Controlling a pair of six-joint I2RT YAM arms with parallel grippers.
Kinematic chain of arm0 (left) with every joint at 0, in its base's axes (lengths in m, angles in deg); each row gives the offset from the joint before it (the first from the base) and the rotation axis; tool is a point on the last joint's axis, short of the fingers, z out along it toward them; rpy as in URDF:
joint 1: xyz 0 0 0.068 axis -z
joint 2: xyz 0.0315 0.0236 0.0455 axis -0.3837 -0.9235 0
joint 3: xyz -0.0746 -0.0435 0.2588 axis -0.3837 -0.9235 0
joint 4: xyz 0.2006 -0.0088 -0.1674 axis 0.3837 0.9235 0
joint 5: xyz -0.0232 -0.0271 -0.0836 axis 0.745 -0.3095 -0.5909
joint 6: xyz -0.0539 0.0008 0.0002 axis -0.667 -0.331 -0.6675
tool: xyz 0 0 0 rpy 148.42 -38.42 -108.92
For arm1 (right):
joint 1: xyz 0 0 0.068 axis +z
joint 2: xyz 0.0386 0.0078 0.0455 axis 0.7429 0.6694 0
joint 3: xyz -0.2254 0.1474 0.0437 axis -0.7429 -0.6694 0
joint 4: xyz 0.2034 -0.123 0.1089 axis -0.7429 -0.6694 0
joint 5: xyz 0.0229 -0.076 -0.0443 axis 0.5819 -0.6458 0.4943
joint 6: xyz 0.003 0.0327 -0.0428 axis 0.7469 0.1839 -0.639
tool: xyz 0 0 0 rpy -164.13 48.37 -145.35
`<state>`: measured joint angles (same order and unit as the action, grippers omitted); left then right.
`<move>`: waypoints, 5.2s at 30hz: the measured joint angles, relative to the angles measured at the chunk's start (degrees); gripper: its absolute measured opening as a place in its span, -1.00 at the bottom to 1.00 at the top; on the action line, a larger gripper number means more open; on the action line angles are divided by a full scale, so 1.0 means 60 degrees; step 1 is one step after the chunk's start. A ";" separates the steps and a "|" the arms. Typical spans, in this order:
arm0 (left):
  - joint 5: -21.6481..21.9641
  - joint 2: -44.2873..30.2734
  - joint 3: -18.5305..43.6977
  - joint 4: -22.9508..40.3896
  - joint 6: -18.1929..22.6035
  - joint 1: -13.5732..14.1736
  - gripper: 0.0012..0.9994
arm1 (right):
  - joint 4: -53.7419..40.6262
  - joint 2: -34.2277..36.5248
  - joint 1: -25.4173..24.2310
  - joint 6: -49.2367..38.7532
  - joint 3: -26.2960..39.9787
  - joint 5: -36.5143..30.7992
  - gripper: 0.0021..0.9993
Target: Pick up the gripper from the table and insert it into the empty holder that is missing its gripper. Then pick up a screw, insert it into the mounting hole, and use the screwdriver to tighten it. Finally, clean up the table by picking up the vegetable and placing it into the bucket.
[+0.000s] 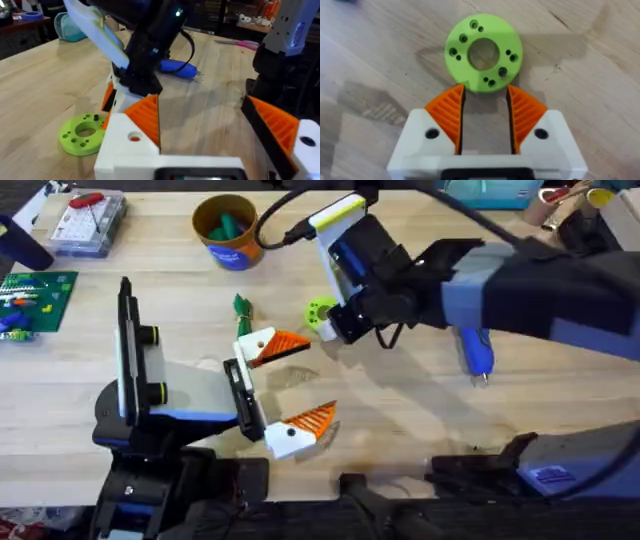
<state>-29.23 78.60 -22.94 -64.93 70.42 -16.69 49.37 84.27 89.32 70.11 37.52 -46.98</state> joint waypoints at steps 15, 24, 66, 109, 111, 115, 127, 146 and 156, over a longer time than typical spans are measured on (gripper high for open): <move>0.0003 -0.0004 0.0000 0.0000 0.0000 0.0000 0.98 | 0.0742 0.0180 -0.0868 -0.0168 -0.0004 0.0427 -0.06; 0.0004 -0.0004 0.0000 0.0000 0.0003 0.0000 0.98 | 0.0717 0.0179 -0.0832 -0.0423 -0.0004 0.0758 -0.06; 0.0011 -0.0002 0.0000 0.0000 0.0003 0.0000 0.98 | 0.0985 0.0662 -0.0732 -0.0579 0.0055 0.0840 -0.43; 0.0022 -0.0002 0.0000 0.0000 0.0003 0.0000 0.97 | 0.1385 0.0664 -0.0732 -0.0581 0.0066 0.0838 -0.70; 0.0022 -0.0004 0.0000 0.0000 0.0003 0.0000 0.97 | 0.1385 0.0662 -0.0732 -0.0581 0.0066 0.0838 -0.72; 0.0022 -0.0002 0.0000 0.0000 0.0003 0.0000 0.97 | 0.1388 0.0664 -0.0732 -0.0607 0.0067 0.0836 -0.96; 0.0022 0.0000 0.0000 0.0000 0.0003 0.0000 0.97 | 0.1344 0.0662 -0.0732 -0.0584 0.0091 0.0834 -0.99; 0.0022 -0.0004 0.0000 0.0007 0.0002 0.0000 0.98 | -0.0695 -0.0891 -0.0731 -0.0583 0.1083 0.0859 -0.99; 0.0022 -0.0004 0.0000 0.0007 -0.0001 0.0000 0.98 | -0.2658 -0.1317 -0.0674 -0.0585 0.2583 0.0874 -0.99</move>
<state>-29.10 78.58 -22.94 -64.89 70.42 -16.69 33.42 76.37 85.28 66.60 53.02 -41.73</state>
